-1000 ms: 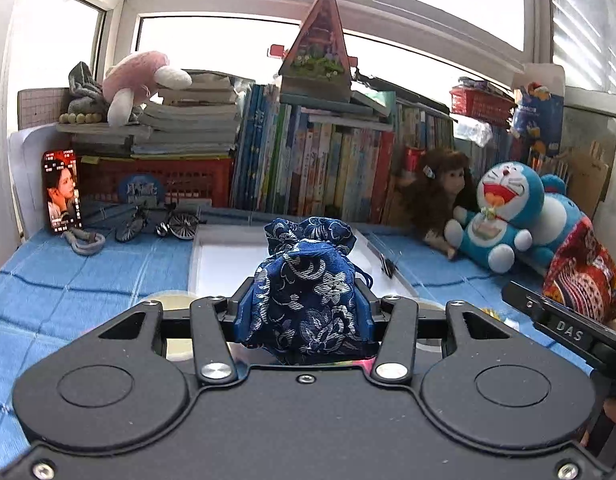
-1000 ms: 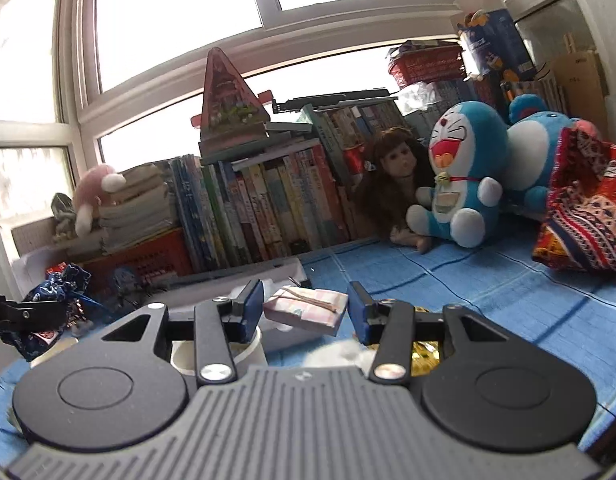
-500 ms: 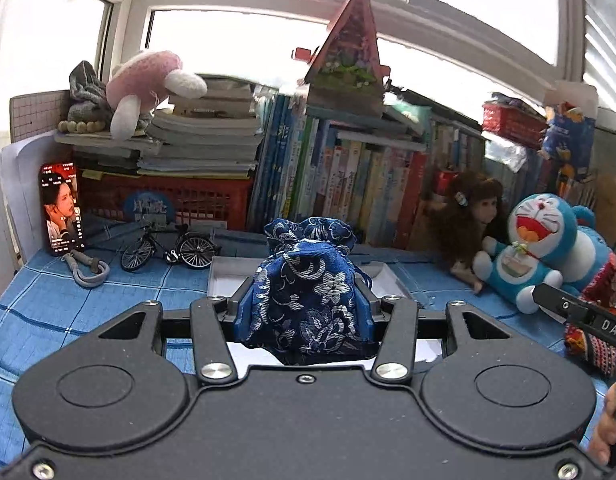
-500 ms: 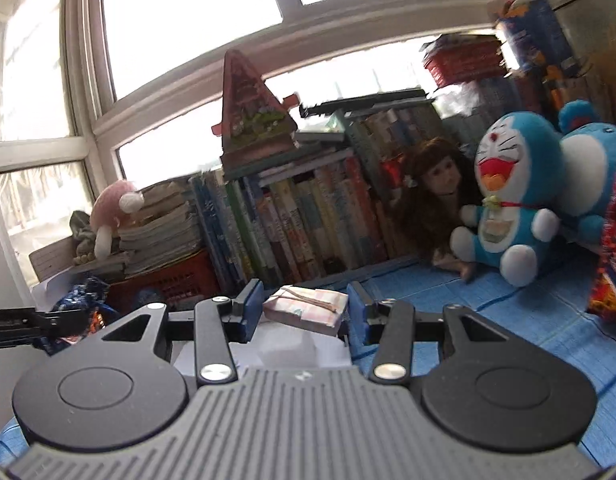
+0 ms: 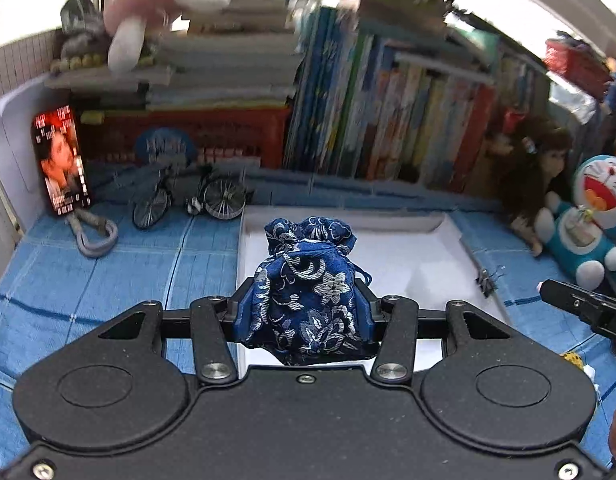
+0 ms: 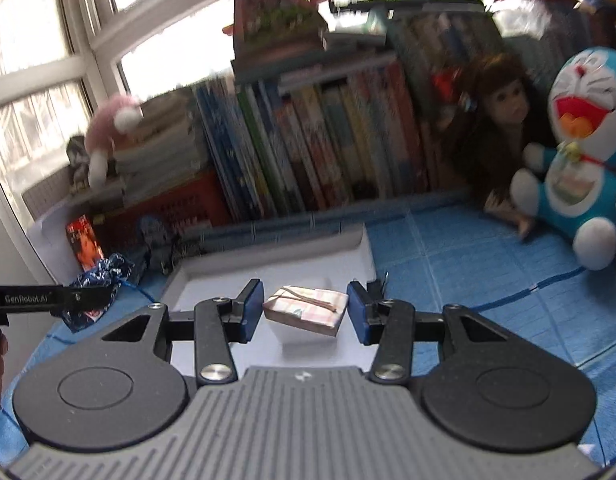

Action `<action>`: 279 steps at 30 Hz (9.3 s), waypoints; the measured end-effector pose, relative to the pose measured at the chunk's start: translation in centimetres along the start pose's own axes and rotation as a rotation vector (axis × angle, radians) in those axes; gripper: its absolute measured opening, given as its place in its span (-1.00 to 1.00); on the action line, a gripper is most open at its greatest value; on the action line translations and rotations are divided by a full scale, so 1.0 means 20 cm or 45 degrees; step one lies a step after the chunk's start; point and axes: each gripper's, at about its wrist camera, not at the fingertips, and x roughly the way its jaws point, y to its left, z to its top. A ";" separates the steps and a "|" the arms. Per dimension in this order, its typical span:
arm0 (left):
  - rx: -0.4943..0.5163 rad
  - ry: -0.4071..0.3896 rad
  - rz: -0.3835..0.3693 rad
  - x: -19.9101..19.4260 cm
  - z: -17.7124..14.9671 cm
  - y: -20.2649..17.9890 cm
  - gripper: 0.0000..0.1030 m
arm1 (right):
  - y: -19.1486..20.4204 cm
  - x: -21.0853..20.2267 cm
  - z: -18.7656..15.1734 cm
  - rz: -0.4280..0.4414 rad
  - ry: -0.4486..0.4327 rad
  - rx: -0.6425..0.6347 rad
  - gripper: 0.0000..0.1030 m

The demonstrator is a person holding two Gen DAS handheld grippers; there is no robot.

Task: Organize soft objects
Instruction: 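Lift and carry the pouch and paper bundle toward the white tray with both grippers, then lower the pouch into the tray and open the left gripper while the right gripper releases the paper bundle, then move the left gripper to the green cloth pouch while the right gripper approaches the white fluffy plush, then grasp the green cloth pouch with the left gripper while the right gripper grasps the white fluffy plush, then carry the green pouch and white plush toward the white tray with both grippers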

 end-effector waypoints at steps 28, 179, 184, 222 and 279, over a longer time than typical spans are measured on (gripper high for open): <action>-0.155 0.357 0.005 0.47 0.11 0.18 -0.10 | 0.09 0.53 0.07 -0.072 0.492 -0.157 -0.02; -0.131 -0.362 0.365 -0.51 -1.15 0.40 0.74 | 0.11 -0.37 -0.87 -0.220 -0.189 -0.508 0.62; -0.148 -0.334 0.398 -0.47 -1.17 0.43 0.74 | 0.11 -0.36 -0.87 -0.253 -0.197 -0.524 0.62; -0.289 -0.295 0.431 -0.38 -1.20 0.64 -0.33 | 0.07 -0.20 -0.80 -0.418 -0.108 -0.584 0.48; -0.085 0.200 -0.097 0.23 0.12 -0.03 -0.52 | 0.10 0.22 -0.02 -0.161 0.259 -0.476 0.14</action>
